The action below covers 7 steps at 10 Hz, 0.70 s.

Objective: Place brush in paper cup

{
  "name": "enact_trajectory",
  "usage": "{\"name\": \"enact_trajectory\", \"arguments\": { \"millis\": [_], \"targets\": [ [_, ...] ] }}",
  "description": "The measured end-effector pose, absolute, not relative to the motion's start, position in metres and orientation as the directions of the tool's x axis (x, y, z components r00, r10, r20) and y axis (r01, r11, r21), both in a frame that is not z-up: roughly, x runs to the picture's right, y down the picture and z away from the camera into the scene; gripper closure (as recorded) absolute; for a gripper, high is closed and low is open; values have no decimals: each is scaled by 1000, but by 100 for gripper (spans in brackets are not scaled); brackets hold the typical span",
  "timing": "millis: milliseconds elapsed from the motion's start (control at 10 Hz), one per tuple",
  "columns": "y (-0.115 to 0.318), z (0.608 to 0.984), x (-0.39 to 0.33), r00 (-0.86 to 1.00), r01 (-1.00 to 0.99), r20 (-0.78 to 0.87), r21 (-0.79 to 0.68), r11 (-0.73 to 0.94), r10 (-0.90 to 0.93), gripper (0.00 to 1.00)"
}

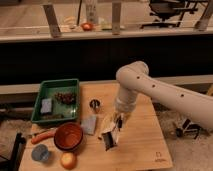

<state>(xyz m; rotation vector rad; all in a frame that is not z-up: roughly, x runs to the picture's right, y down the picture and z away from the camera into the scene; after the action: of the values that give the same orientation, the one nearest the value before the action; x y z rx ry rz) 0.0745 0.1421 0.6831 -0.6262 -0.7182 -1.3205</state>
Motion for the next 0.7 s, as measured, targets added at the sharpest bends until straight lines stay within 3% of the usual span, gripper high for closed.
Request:
{"name": "enact_trajectory", "arguments": {
  "millis": [700],
  "targets": [
    [170, 698, 60, 83, 994, 834, -34, 100, -546, 99]
  ]
}}
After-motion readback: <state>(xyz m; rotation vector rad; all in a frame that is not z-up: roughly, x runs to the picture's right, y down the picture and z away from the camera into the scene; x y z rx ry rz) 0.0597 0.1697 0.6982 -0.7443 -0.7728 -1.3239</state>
